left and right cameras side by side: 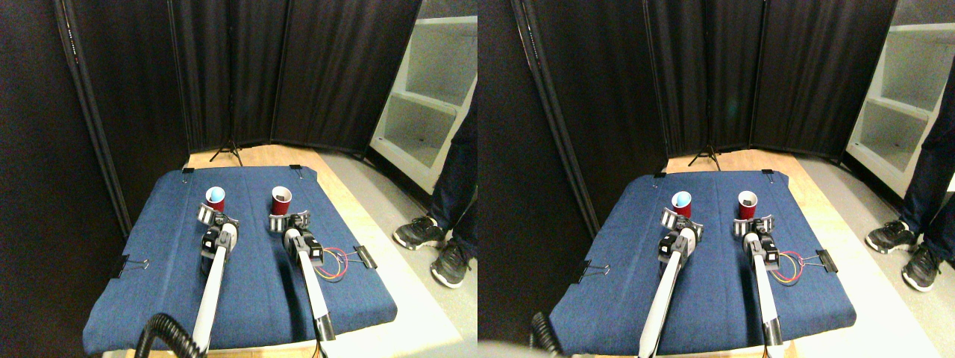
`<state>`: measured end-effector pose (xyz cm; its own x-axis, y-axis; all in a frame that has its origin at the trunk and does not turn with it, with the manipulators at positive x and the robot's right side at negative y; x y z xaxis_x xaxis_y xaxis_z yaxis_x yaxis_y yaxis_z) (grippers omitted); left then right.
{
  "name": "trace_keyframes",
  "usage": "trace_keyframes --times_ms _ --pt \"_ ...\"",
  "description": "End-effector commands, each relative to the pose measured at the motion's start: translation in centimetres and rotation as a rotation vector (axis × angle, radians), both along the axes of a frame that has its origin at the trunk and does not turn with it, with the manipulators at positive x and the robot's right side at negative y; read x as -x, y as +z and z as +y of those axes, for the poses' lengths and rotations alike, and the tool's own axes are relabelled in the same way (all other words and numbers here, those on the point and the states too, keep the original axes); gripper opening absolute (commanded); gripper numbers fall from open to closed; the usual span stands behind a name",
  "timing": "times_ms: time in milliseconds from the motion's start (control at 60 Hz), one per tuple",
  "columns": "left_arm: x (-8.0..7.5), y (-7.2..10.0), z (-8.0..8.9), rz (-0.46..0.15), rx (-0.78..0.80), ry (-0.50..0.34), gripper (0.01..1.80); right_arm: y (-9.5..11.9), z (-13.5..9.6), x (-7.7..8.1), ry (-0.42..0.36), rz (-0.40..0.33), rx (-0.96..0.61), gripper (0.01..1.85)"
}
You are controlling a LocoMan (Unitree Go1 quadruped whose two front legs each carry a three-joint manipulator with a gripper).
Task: Pour (bimanual)
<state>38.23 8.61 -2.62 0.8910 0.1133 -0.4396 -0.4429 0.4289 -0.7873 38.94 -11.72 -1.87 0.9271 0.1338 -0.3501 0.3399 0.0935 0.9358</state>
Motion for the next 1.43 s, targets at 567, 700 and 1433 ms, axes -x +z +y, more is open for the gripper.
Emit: trace_keyframes --times_ms 567,700,1433 --pt "2.4 6.2 0.4 -0.341 -0.390 -0.257 0.42 5.1 1.8 1.2 0.024 -0.272 0.197 0.46" --pt "2.7 6.7 0.3 -0.405 -0.508 -0.350 0.35 5.3 2.1 1.2 0.012 -0.308 0.239 0.34" --pt "3.0 7.6 -0.4 -0.905 -1.267 -0.790 1.02 6.4 2.6 2.1 0.145 -0.400 0.389 0.33"
